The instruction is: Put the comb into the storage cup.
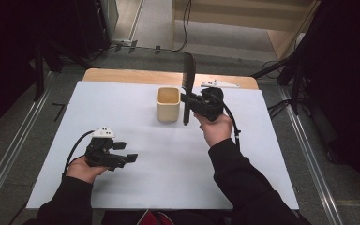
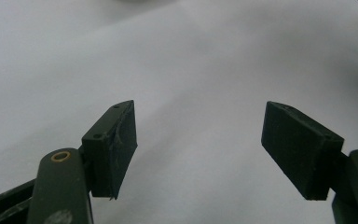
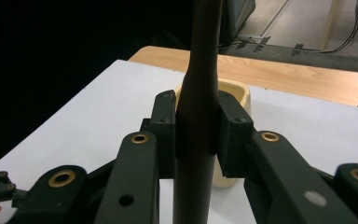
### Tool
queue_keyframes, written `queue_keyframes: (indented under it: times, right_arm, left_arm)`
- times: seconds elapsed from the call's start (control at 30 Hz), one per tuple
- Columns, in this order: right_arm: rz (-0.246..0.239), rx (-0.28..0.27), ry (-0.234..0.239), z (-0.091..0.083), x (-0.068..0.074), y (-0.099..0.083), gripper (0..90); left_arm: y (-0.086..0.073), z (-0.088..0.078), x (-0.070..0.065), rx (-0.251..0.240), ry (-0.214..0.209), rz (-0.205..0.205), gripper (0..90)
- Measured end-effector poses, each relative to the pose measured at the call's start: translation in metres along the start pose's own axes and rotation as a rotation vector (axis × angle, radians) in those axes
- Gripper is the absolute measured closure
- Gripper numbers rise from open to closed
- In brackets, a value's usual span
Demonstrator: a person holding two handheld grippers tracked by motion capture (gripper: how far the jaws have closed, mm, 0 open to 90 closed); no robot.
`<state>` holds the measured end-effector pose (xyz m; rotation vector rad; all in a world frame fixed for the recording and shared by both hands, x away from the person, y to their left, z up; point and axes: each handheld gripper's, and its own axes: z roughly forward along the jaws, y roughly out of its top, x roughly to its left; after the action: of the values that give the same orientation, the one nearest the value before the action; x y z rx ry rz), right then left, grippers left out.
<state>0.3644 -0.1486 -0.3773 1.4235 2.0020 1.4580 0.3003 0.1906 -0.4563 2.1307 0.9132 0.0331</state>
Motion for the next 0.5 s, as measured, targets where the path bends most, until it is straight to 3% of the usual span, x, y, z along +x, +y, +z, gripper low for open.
queue_keyframes:
  times: [0.2,0.5]
  right_arm:
    - [0.019,-0.005,0.015,0.004,0.000,0.009,69.9]
    - [0.006,-0.008,0.004,0.010,0.001,0.022,69.9]
  left_arm:
    - [0.000,0.001,0.000,0.006,-0.001,0.002,27.2]
    - [0.000,0.002,0.000,0.012,-0.004,0.005,27.2]
